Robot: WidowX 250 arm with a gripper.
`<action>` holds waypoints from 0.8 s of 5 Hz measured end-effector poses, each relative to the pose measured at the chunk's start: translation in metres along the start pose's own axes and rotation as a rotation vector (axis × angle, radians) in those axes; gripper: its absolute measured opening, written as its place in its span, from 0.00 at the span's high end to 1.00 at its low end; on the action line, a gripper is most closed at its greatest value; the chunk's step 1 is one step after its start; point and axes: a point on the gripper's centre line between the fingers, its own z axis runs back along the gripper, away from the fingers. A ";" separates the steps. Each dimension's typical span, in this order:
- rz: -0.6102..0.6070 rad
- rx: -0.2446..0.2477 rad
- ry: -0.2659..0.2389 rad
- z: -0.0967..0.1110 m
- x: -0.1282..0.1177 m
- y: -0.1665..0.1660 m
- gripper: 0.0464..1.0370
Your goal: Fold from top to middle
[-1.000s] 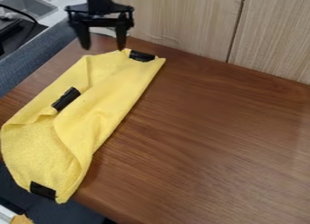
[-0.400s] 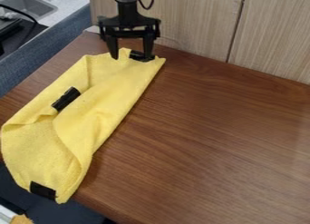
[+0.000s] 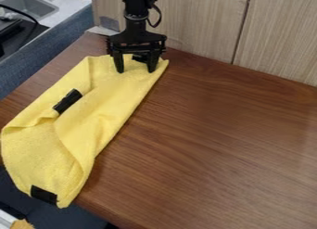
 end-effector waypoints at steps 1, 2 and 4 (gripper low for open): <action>0.001 0.010 -0.021 -0.001 -0.001 -0.004 0.34; -0.006 0.009 -0.014 -0.002 -0.006 -0.005 0.64; -0.013 -0.007 0.026 0.001 -0.011 0.009 0.98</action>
